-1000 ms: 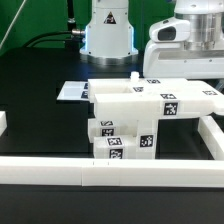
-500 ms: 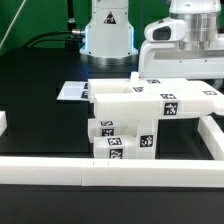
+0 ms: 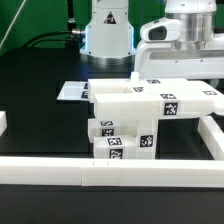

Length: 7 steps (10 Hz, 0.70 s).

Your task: Assemble chair

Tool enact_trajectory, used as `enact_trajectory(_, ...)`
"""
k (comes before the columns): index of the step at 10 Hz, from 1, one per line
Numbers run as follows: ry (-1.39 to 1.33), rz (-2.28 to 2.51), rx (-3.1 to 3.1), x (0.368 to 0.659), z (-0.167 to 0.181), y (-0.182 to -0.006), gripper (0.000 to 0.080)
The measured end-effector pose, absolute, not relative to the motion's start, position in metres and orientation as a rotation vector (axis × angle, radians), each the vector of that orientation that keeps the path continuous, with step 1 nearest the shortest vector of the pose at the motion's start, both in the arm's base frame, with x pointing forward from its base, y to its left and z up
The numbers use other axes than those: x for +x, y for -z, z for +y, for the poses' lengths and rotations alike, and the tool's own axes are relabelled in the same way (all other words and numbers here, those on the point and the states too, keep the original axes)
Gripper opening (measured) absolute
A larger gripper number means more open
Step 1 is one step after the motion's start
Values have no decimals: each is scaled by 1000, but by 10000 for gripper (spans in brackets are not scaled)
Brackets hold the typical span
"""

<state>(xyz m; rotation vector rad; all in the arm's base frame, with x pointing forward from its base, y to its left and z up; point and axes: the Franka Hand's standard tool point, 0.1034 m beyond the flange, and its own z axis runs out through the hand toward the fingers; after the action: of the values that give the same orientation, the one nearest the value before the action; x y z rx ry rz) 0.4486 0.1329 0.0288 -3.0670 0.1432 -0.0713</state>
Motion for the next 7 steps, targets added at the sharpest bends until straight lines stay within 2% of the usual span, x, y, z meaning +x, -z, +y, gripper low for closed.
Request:
enact_trajectory(5,73,127,-3054,445,150,-43,648)
enact_trajectory(7,72,127,-3055,445,149,-42,648)
